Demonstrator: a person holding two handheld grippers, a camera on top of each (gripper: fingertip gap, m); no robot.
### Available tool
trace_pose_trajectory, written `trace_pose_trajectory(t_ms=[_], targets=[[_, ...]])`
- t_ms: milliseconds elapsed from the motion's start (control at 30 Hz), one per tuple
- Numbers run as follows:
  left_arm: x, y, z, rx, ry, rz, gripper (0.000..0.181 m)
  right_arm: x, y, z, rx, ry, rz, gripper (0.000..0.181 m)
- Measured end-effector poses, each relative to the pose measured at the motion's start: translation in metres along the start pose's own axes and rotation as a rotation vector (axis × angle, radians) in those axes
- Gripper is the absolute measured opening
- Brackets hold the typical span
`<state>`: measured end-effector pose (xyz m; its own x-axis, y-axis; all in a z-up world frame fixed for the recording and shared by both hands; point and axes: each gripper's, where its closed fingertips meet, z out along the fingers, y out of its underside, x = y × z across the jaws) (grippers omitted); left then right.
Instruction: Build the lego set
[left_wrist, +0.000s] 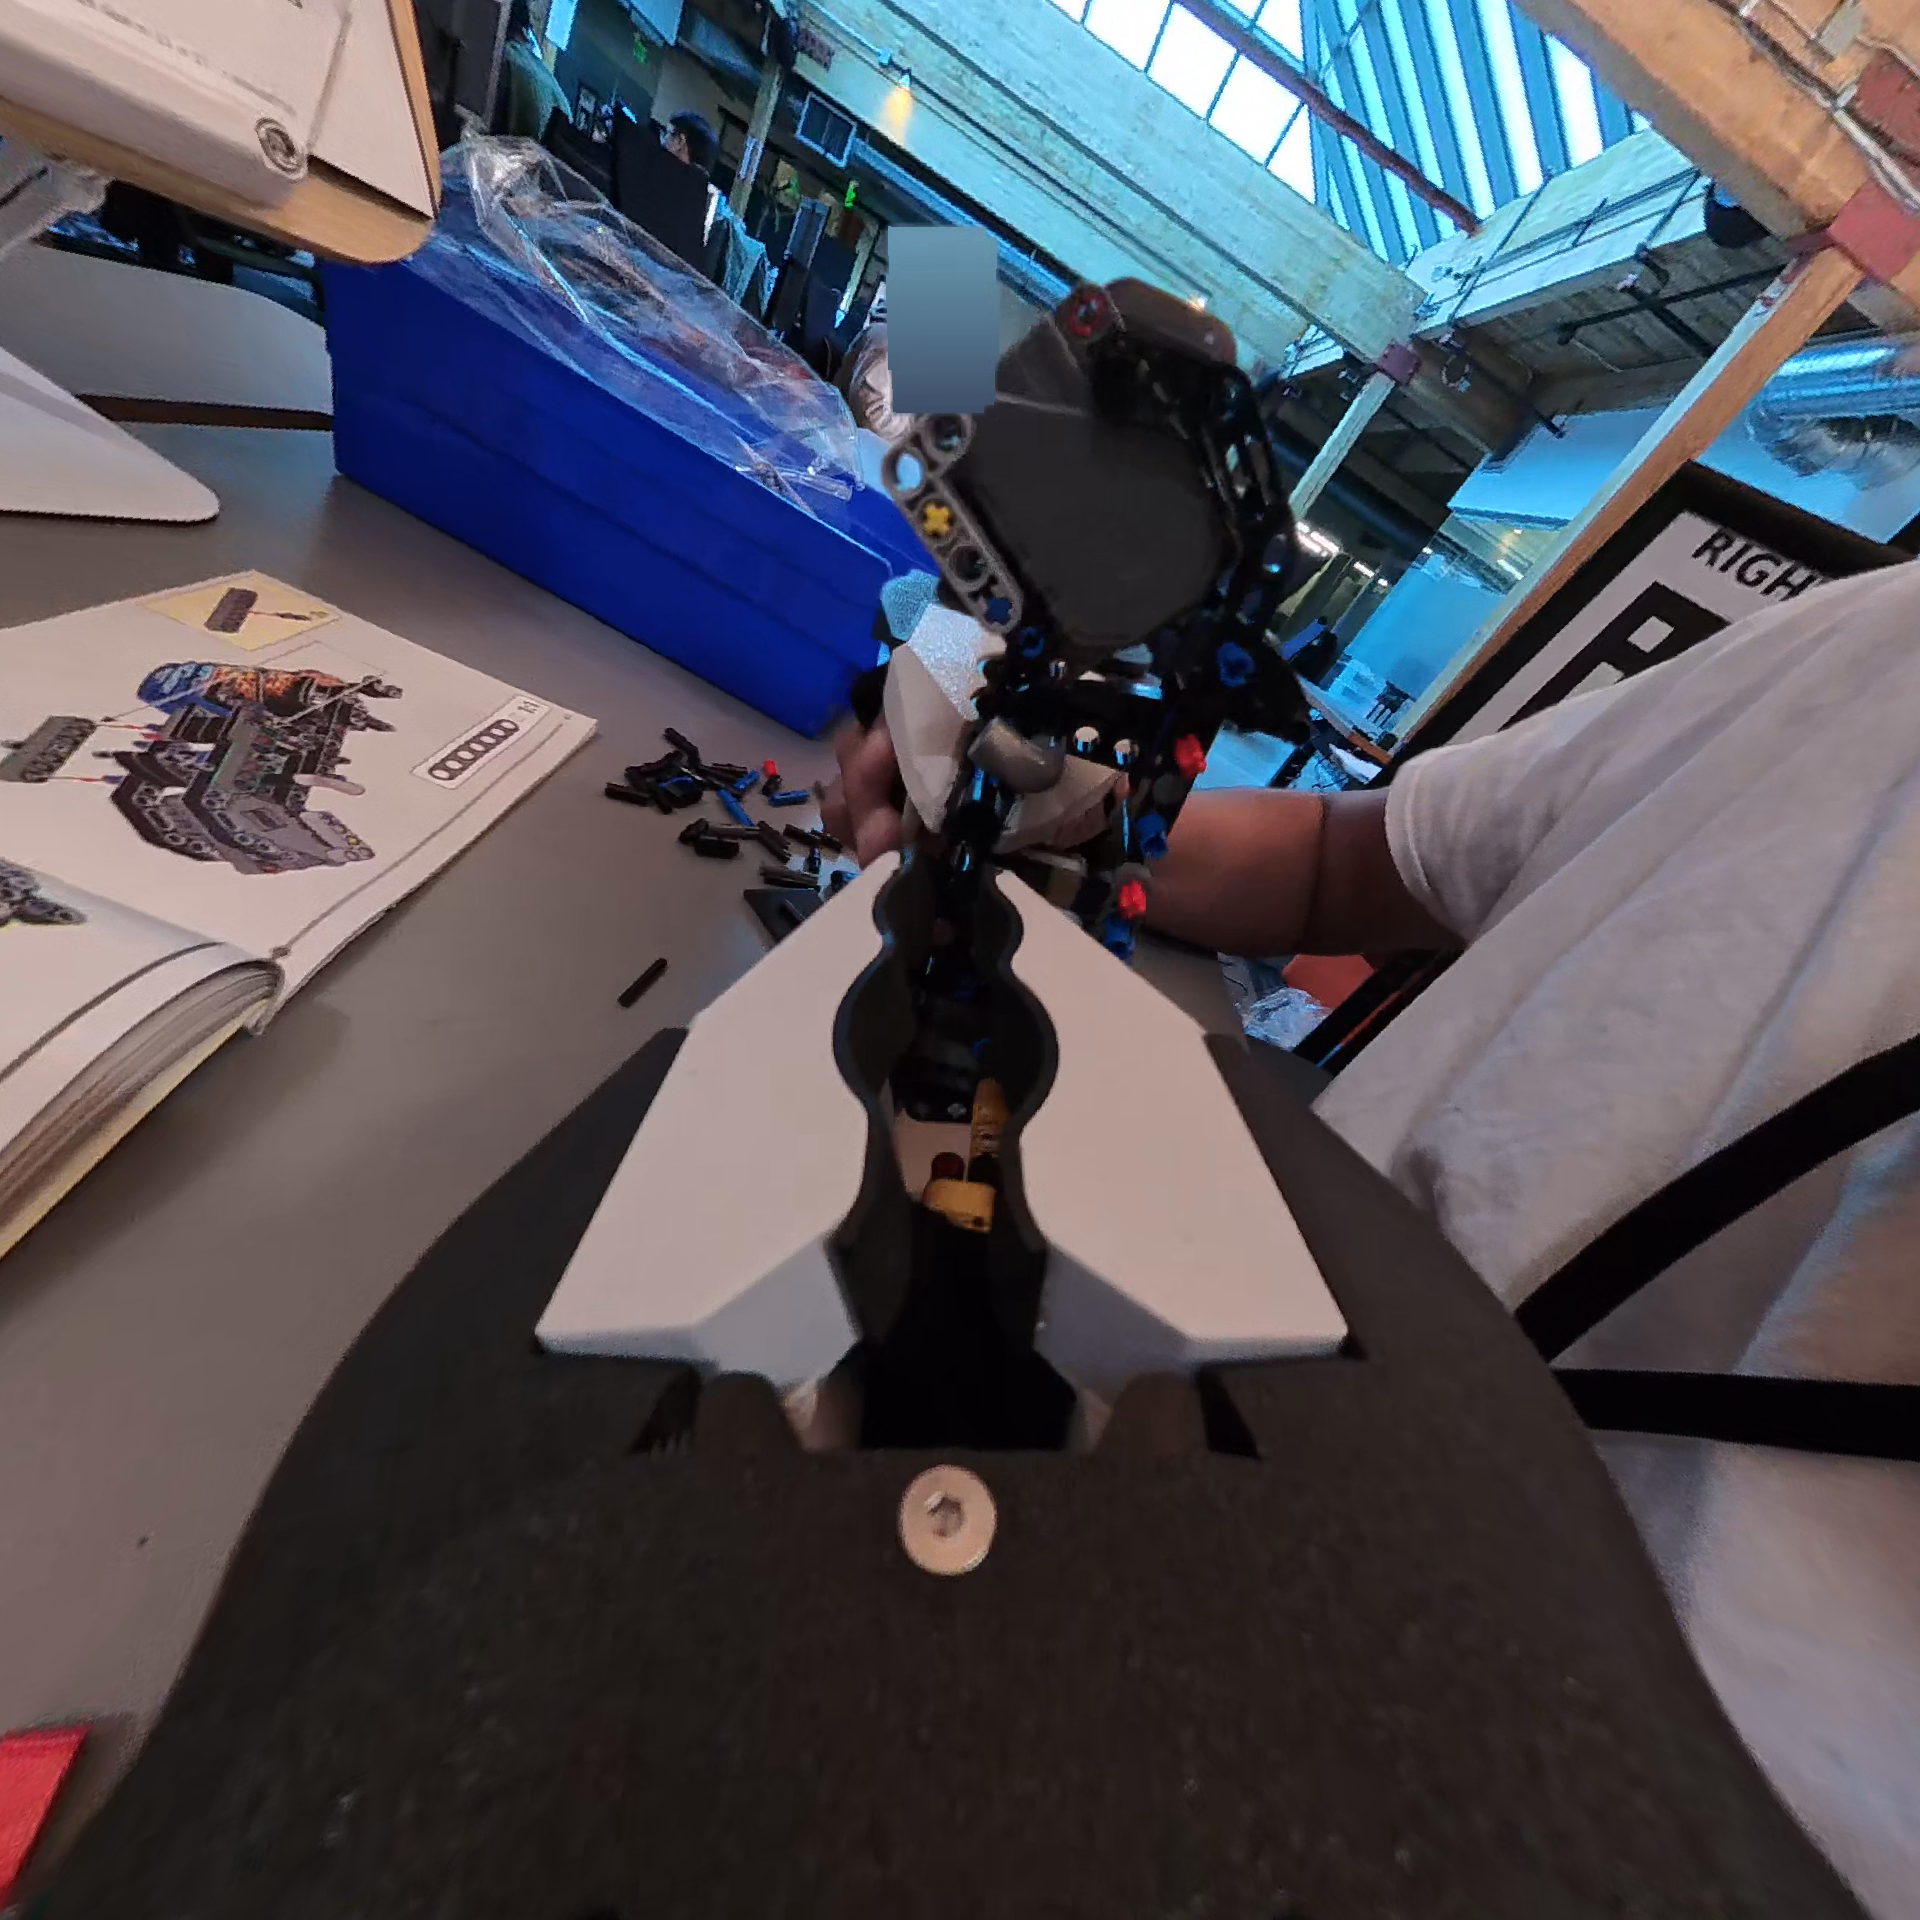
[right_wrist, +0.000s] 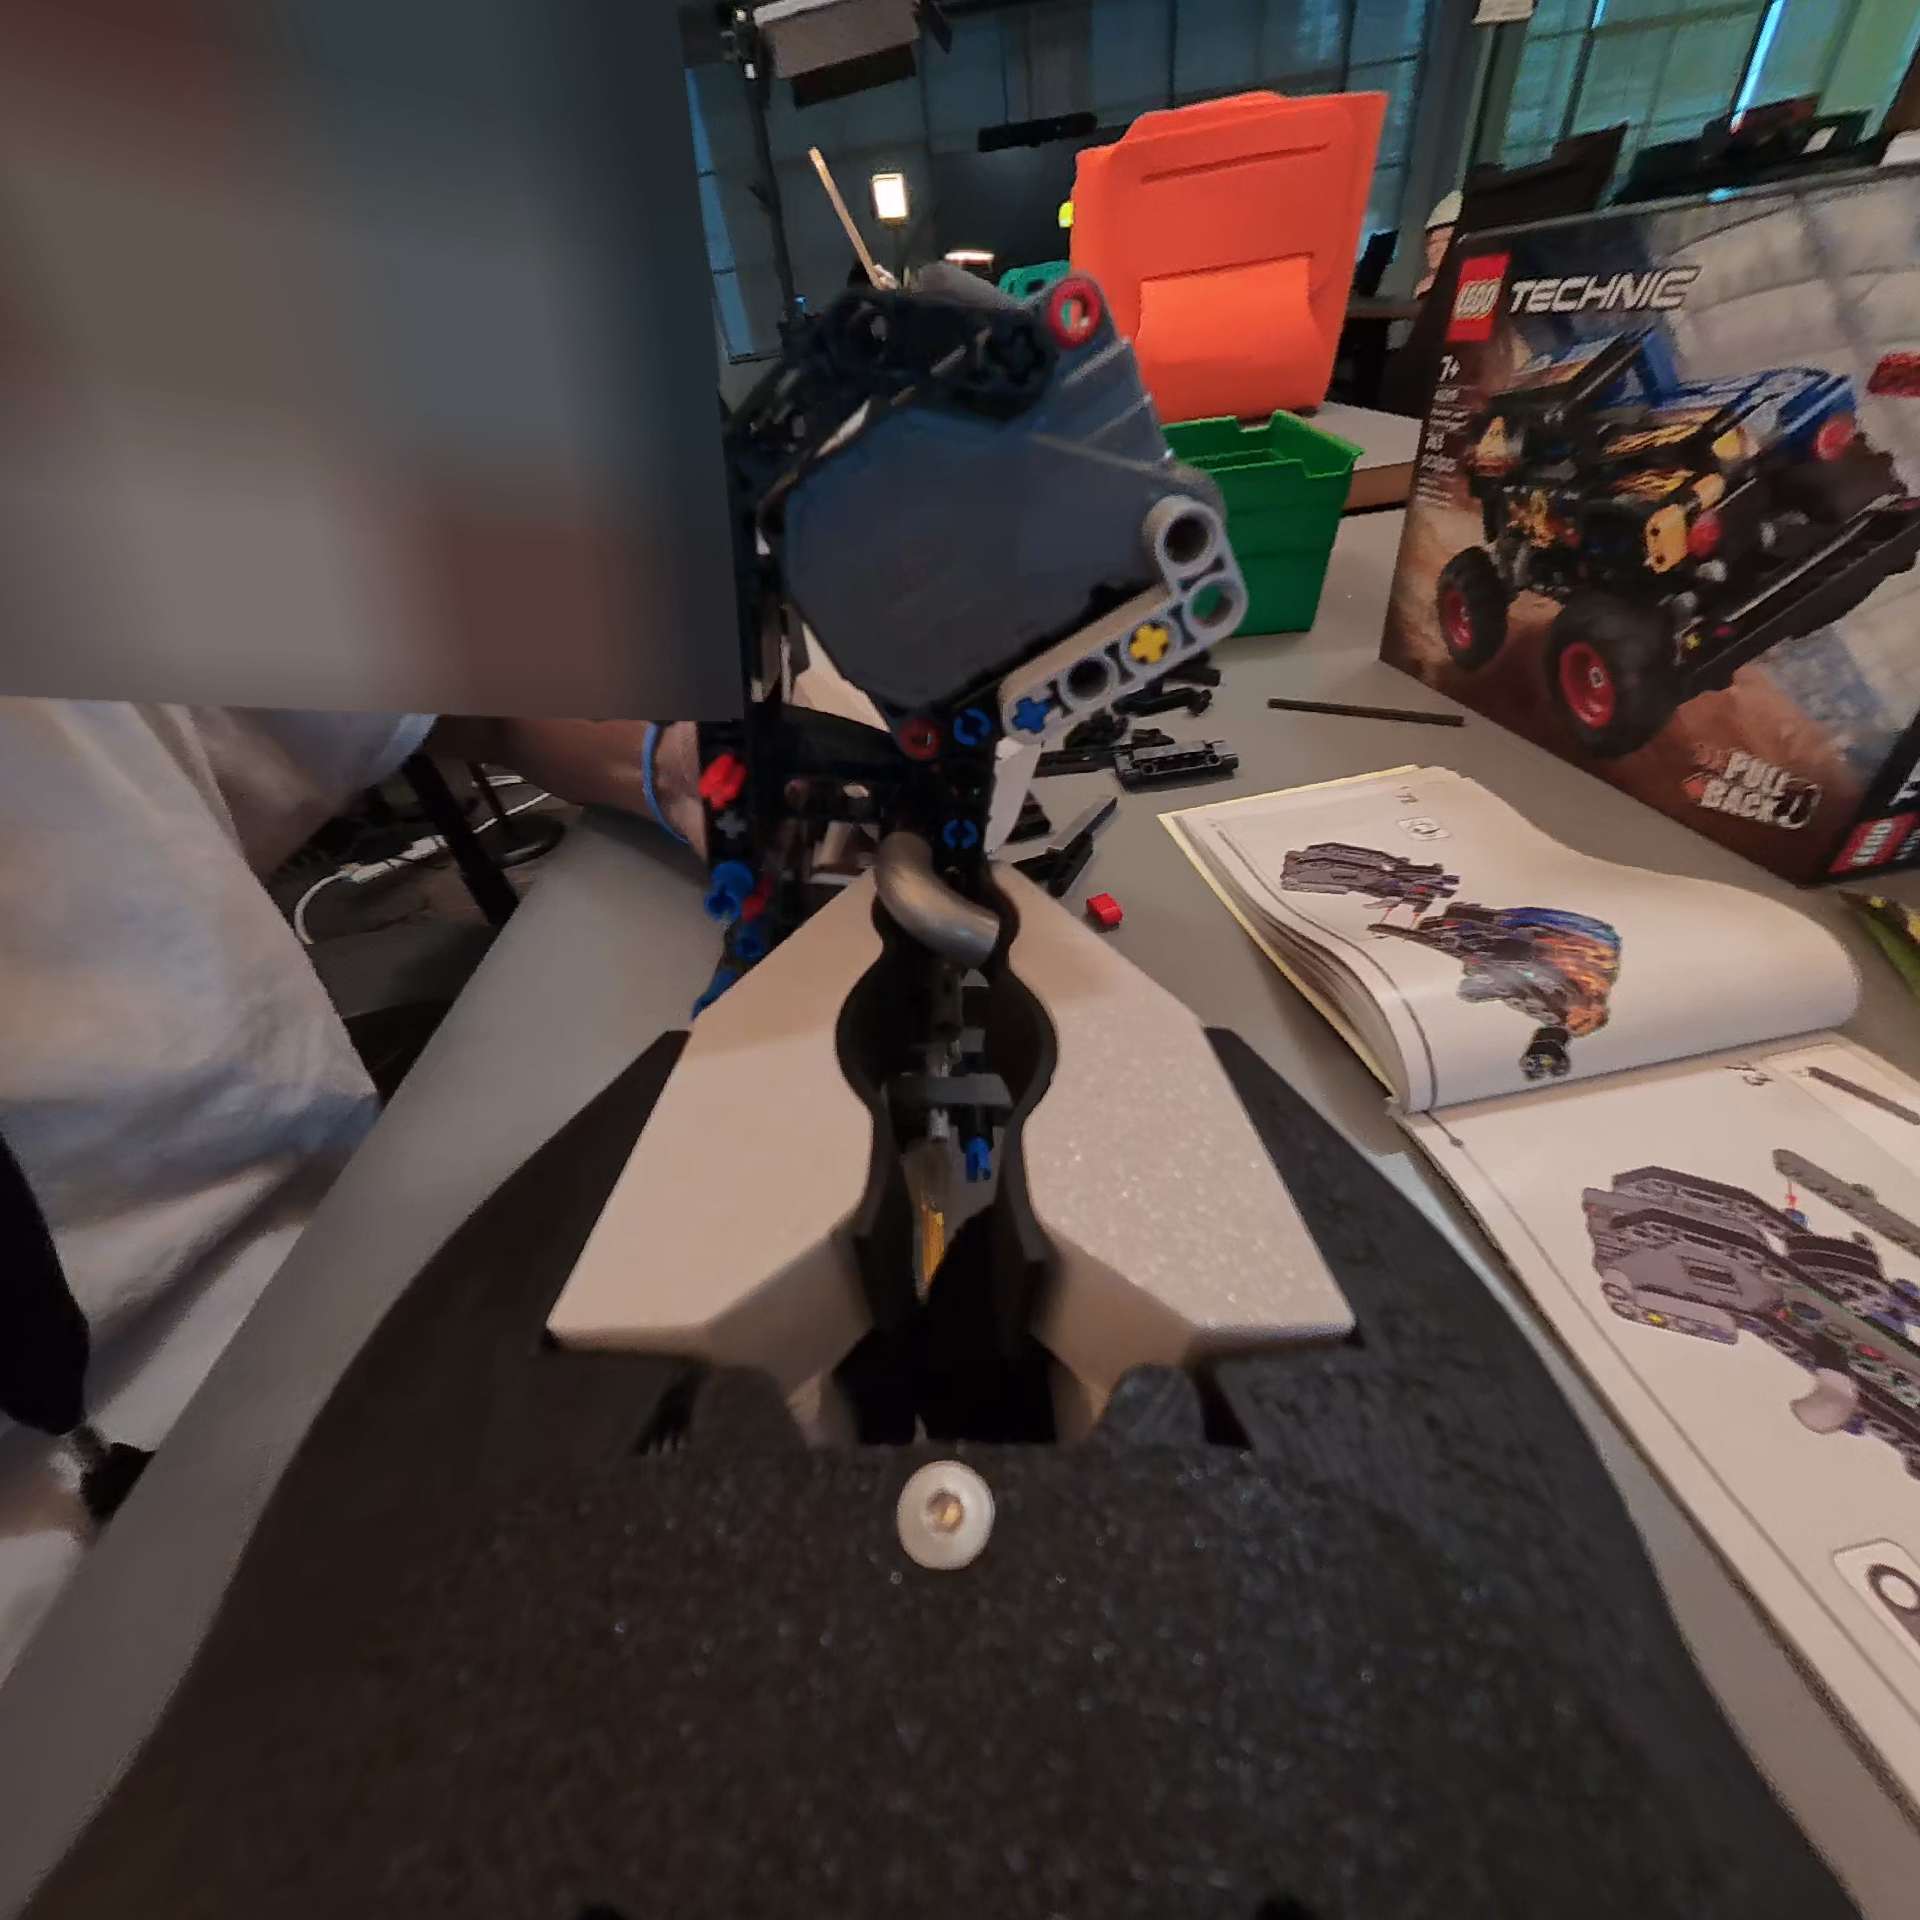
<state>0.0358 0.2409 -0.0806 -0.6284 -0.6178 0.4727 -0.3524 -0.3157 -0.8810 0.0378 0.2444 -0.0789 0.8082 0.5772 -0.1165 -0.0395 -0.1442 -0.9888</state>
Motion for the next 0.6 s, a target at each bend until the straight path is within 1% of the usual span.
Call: trace_pose_trajectory(t_ms=[100,300,433,533,600], targets=[[0.002,-0.006,0.000,0.041,0.020,-0.003,0.006,-0.001,-0.006,0.000,0.037,-0.005,0.035,0.007],[0.020,-0.002,0.003,0.006,0.108,0.034,0.006,-0.017,-0.008,-0.001,0.046,-0.147,0.109,0.007],[0.014,-0.002,0.004,0.002,0.083,0.031,0.006,-0.012,-0.006,0.001,0.050,-0.145,0.175,0.007],[0.011,-0.001,0.002,-0.005,0.075,0.027,0.005,-0.009,-0.005,0.002,0.014,-0.117,0.153,0.007],[0.010,-0.002,0.001,-0.001,0.074,0.020,0.005,-0.005,-0.006,0.000,0.015,-0.097,0.153,0.013]])
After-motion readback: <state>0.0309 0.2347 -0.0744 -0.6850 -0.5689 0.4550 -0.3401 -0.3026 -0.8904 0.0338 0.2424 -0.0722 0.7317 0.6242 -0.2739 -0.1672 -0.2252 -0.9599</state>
